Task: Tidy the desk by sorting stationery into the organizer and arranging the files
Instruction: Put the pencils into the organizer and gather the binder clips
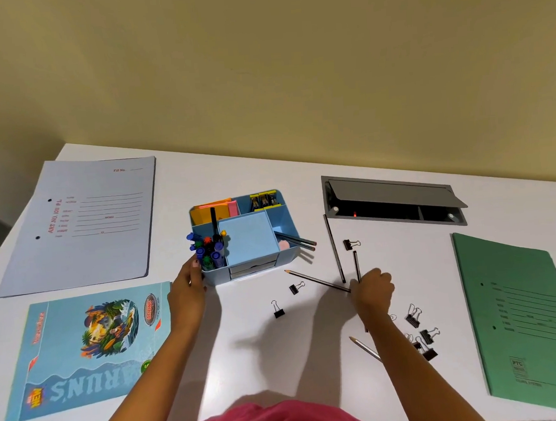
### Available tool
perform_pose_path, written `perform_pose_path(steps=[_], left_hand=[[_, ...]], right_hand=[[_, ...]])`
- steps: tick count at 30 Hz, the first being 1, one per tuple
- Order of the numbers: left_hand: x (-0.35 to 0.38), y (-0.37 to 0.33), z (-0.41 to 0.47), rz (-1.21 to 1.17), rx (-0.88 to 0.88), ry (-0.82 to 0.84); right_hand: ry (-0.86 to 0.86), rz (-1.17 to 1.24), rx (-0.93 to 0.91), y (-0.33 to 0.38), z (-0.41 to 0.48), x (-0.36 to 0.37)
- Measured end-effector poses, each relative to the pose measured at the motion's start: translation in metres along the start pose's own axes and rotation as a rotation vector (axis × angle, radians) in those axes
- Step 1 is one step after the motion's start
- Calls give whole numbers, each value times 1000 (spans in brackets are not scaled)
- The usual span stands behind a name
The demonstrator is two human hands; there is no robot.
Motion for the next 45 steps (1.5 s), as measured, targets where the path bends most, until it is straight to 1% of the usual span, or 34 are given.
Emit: perform_pose_path(steps=[2,3,4,6,8,11,14,16,18,19,22,26,28,32,36,37,39,41,45], left_hand=[[1,-1,0,-2,4,5],[1,-1,0,-3,8,9],[1,-1,0,-1,12,11],[1,-1,0,-4,14,15],[1,-1,1,-8,12,20],[2,3,2,-16,3,21],[1,7,3,0,0,9],[1,8,3,2,-5,7],[1,6,3,1,-9,5],[1,5,3,1,-10,6],[1,4,3,3,-7,4],[1,5,4,5,-10,8],[2,5,4,4,-7,10],[2,6,4,-5,-2,15],[3,9,5,-5,-5,16],[3,9,5,-7,-5,15],[3,10,5,-13,-3,16],[3,10,5,-16,-1,18],[4,10,5,-29,0,20]], right_hand=[[12,-110,-49,0,-3,5],[19,-128,-60,-1,-2,7],[15,-75,-51,-2,-1,9],[-40,129,-5,-4,0,3],[-177,327,0,4,-3,-19],[-327,552,-136,33,-12,-60],[-432,765,-372,72,-36,-106],[-447,911,-476,94,-49,-126],[-390,987,-506,114,-51,-127],[-353,974,-523,123,-49,-123],[-260,833,-579,145,-43,-100],[-155,664,-532,154,-33,-69],[-134,633,-511,153,-30,-61],[-168,702,-531,147,-32,-66],[-195,913,-392,115,-20,-63],[-215,929,-366,105,-16,-62],[-262,843,-335,87,-8,-59],[-254,705,-287,70,3,-48],[-69,410,-156,42,21,1]])
Point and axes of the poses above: each hand's wrist, its own z-axis towards the middle knuckle, its own x-axis out of the palm, y = z × x, the point moved 10 cm from there along z, towards the middle knuckle, and after that the axes turned 6 degrees about z, right-handed, at the moved point
